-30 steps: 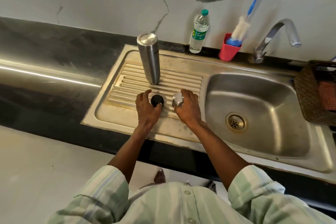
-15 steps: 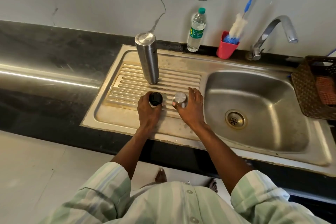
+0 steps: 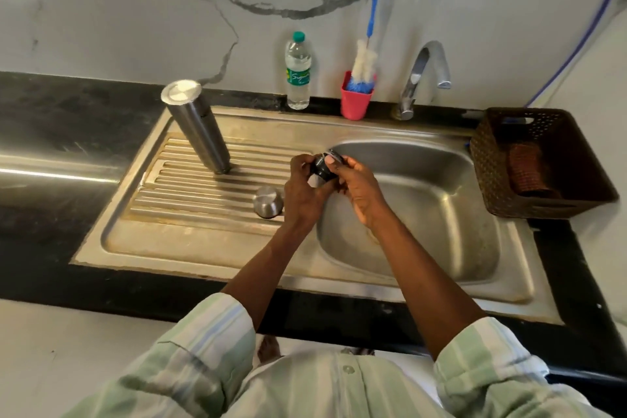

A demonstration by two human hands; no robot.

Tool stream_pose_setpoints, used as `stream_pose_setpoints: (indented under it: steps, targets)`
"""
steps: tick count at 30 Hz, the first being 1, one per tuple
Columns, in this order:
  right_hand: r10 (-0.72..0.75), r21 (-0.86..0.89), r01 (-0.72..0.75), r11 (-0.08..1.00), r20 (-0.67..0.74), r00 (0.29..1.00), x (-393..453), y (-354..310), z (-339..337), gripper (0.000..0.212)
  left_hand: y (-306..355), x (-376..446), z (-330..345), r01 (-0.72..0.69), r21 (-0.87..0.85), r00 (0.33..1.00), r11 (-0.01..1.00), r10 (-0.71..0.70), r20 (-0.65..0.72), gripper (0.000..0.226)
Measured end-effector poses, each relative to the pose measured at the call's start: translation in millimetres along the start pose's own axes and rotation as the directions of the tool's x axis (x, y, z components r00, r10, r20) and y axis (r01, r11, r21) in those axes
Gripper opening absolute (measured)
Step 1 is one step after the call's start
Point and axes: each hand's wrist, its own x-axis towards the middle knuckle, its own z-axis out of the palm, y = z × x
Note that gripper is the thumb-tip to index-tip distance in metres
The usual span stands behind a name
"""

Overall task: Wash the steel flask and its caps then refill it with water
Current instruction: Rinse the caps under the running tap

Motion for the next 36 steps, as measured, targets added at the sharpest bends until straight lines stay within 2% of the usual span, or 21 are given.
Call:
stream_pose_setpoints:
  steps: [4, 6, 7, 10, 12, 16, 19, 22, 24, 27, 31, 36]
  targets:
    - [-0.041, -0.027, 0.039, 0.999, -0.108, 0.993, 4.7, -16.8, -64.0, 0.027, 3.6, 4.0, 57.4, -0.115, 0.015, 0.958, 0.993, 0.107, 0.266, 0.062]
    - [-0.021, -0.007, 0.020, 1.000, -0.181, 0.983, 10.0, -26.2, -95.7, 0.028, 3.2, 10.0, 81.0, -0.114, 0.077, 0.939, 0.990, 0.083, 0.333, 0.065]
    - [-0.018, 0.013, 0.021, 1.000, -0.197, 0.980, 13.0, -31.2, -110.6, 0.030, 2.9, 14.1, 92.2, -0.088, 0.095, 0.946, 0.992, 0.053, 0.321, 0.062]
    - [-0.050, -0.030, 0.044, 0.999, -0.230, 0.972, 24.0, -45.0, -146.1, 0.035, 7.5, 35.9, 122.5, -0.012, 0.175, 0.982, 0.985, -0.022, 0.190, 0.030]
    - [-0.053, -0.046, 0.043, 0.998, -0.246, 0.968, 32.7, -49.9, -164.2, 0.042, 17.2, 58.0, 141.8, 0.009, 0.215, 0.986, 0.977, -0.044, 0.161, 0.019]
    - [-0.046, -0.006, 0.046, 0.999, -0.232, 0.972, 55.8, -52.1, -189.8, 0.046, 41.3, 111.3, 178.5, -0.022, 0.295, 0.979, 0.955, -0.039, 0.199, 0.019]
    - [-0.019, 0.009, 0.021, 1.000, -0.214, 0.977, 75.1, -52.6, -197.8, 0.046, 61.5, 144.3, 205.2, -0.059, 0.293, 0.978, 0.954, -0.003, 0.209, 0.017]
    - [0.024, 0.036, -0.017, 0.999, -0.196, 0.980, 92.6, -53.2, -198.0, 0.045, 72.3, 163.9, 225.2, -0.056, 0.313, 0.978, 0.948, -0.011, 0.208, 0.028]
    - [0.059, 0.052, -0.051, 0.997, -0.184, 0.981, 101.7, -53.0, -197.0, 0.036, 69.6, 170.9, 233.6, -0.035, 0.334, 0.983, 0.942, -0.028, 0.183, 0.032]
    - [0.133, 0.127, -0.115, 0.985, -0.148, 0.980, 109.7, -56.8, -193.1, 0.010, 58.6, 174.8, 234.8, -0.053, 0.343, 0.989, 0.938, 0.002, 0.146, 0.025]
    - [0.194, 0.216, -0.162, 0.963, -0.137, 0.971, 121.3, -57.1, -188.5, 0.006, 48.1, 179.1, 225.8, 0.001, 0.289, 0.989, 0.957, -0.043, 0.142, 0.015]
    - [0.226, 0.229, -0.203, 0.952, -0.079, 0.971, 128.3, -58.2, -181.9, 0.022, 28.0, 185.6, 217.2, 0.134, 0.078, 0.959, 0.988, -0.149, 0.240, 0.019]
